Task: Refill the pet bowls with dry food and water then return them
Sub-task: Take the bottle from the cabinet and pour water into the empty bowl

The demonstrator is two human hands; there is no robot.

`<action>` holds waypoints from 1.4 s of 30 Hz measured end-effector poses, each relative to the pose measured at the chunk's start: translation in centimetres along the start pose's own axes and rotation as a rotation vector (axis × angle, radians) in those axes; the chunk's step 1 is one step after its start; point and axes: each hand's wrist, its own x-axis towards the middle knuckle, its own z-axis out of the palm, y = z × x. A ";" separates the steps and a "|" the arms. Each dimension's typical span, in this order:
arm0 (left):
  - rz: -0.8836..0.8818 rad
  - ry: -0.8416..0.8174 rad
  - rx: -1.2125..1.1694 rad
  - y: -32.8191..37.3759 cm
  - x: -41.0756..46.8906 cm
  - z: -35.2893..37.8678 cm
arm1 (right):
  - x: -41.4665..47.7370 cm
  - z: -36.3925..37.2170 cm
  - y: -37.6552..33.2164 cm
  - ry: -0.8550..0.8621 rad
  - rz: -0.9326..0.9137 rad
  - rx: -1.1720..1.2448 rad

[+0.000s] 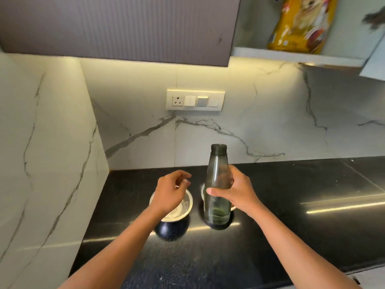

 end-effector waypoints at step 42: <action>0.119 0.313 0.325 36.8 31.0 0.8 | 29.9 -27.3 -25.1 0.309 -0.501 0.132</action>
